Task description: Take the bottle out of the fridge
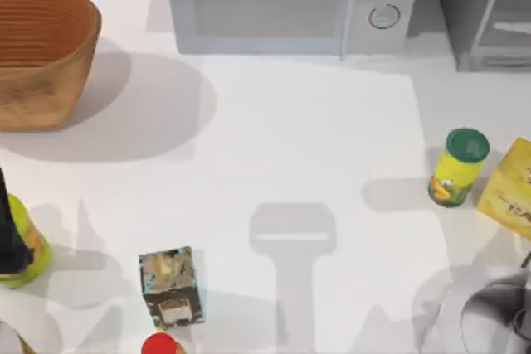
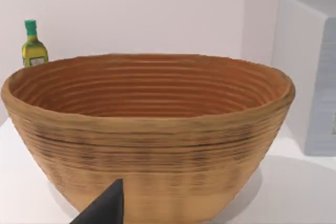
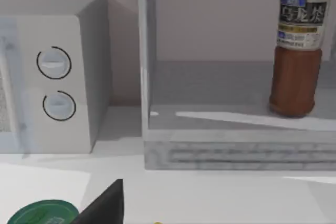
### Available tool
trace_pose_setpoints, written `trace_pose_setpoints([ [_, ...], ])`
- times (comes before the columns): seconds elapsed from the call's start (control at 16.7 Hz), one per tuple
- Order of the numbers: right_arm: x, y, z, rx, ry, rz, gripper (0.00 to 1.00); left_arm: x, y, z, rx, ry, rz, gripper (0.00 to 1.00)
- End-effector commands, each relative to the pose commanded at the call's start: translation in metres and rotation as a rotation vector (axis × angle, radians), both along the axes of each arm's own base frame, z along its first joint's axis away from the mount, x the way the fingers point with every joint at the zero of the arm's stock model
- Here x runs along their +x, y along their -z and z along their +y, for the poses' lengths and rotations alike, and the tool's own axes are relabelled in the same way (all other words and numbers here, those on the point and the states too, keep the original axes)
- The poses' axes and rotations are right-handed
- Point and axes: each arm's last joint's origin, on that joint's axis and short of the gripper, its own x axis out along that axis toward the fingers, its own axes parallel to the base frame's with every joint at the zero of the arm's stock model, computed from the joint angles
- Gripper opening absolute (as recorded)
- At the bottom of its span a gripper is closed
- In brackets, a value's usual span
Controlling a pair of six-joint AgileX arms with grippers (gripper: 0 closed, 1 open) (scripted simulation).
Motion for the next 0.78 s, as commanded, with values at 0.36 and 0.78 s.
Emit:
trace_pose_setpoints([
  [0.36, 0.005, -0.009, -0.003, -0.006, -0.002, -0.023, 1.0, 0.0, 0.0, 0.0, 0.0, 0.0, 0.0, 1.0],
  [0.78, 0.045, -0.021, -0.024, -0.023, -0.002, -0.041, 1.0, 0.0, 0.0, 0.0, 0.0, 0.0, 0.0, 1.0],
])
